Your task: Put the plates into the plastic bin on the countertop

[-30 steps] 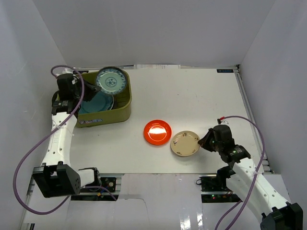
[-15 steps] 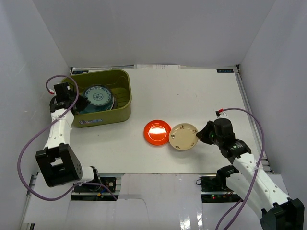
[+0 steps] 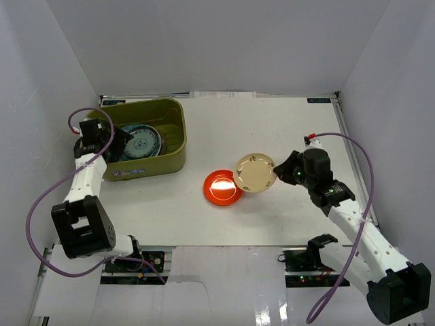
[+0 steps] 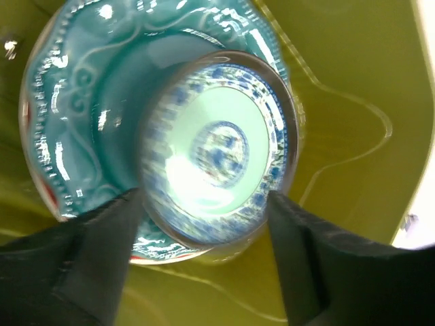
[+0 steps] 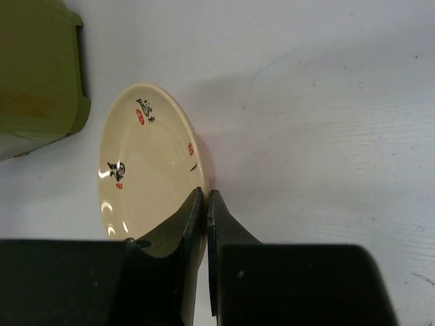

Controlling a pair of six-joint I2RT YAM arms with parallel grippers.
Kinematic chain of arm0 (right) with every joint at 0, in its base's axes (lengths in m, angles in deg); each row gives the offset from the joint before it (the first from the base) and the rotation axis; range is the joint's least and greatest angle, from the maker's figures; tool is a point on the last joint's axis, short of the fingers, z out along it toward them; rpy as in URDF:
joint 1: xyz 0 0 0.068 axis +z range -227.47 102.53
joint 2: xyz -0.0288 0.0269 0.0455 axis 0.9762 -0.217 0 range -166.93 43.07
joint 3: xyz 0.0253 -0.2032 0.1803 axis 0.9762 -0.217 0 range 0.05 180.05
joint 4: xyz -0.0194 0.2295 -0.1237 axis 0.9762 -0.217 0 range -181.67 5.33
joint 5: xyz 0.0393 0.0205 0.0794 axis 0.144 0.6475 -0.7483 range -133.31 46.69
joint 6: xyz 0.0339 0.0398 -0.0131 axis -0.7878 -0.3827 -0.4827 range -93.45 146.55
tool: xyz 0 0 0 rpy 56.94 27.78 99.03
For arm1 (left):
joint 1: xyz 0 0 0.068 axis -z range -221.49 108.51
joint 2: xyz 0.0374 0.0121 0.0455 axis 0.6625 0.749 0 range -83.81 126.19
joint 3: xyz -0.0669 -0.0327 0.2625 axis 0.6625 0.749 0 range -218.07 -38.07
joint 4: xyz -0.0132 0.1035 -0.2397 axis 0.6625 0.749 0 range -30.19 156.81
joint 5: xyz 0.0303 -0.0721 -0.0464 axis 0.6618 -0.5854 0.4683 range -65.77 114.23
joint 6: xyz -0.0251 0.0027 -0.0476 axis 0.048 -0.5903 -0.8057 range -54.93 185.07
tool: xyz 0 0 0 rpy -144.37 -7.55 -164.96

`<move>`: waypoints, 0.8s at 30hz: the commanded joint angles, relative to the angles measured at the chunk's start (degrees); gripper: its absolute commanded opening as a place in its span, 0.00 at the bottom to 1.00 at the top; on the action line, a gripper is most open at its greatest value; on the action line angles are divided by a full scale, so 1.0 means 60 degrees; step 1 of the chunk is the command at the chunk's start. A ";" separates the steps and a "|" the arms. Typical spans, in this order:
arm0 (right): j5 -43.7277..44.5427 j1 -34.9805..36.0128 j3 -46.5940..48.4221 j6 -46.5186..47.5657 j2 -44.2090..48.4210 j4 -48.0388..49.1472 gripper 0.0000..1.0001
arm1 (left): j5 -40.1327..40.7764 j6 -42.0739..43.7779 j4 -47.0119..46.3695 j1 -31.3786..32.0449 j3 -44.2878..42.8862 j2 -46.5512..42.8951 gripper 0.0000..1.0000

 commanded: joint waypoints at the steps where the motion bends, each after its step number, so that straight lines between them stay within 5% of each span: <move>1: -0.0687 0.0087 0.0878 -0.0205 -0.0391 0.1173 0.08 | -0.0257 0.0099 0.0093 -0.0019 -0.0043 -0.0341 0.86; 3: -0.0864 0.0320 0.1200 -0.0308 -0.0989 0.1583 0.08 | -0.0535 0.0099 -0.0082 -0.0033 -0.0087 -0.0531 0.98; 16: -0.0353 0.3146 0.6238 0.0204 -0.5838 0.3268 0.08 | -0.3742 0.0421 -0.0655 0.0800 -0.1082 -0.2714 0.98; 24: -0.0293 0.4041 1.0205 0.0820 -0.9749 0.3239 0.08 | -0.3965 0.1255 0.0207 0.2178 -0.4357 -0.2276 0.98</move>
